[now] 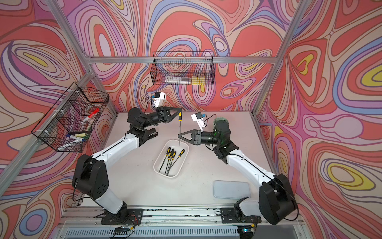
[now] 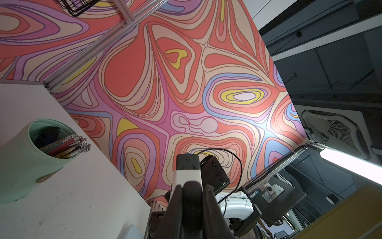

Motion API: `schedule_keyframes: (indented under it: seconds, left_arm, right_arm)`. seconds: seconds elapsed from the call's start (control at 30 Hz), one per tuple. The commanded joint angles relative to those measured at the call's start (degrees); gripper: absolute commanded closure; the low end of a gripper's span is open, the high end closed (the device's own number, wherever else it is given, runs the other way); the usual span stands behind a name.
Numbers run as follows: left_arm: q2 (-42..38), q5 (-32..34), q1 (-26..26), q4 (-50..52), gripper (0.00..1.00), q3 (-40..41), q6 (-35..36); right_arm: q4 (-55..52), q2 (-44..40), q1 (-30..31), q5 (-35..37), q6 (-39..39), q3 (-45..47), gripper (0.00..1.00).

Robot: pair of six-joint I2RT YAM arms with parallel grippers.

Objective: Take the file tool out of the storage box
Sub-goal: Pick up the file tool from the storage box, then place the file tool at the center of the board.

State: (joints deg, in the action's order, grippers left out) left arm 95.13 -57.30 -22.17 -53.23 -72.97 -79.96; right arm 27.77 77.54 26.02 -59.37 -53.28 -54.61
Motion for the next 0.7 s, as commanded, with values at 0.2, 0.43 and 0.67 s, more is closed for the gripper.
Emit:
schedule_keyframes:
  seconds: [0.2,0.43,0.67]
  left_arm:
    - [-1.1,-3.4,1.2,3.4,0.44,-1.4,3.2]
    - [-3.6,-3.1,2.6,28.2,0.27,-3.8,18.6]
    - [-6.7,9.7,2.8,65.8,0.25,-10.5,44.1]
  right_arm:
    - [-15.8,-3.9,0.5,4.2,11.8,-4.3,1.00]
    - [-46.2,-9.3,0.5,21.1,27.1,-9.9,1.00]
    - [-66.4,-11.5,0.5,41.5,30.9,-13.5,1.00]
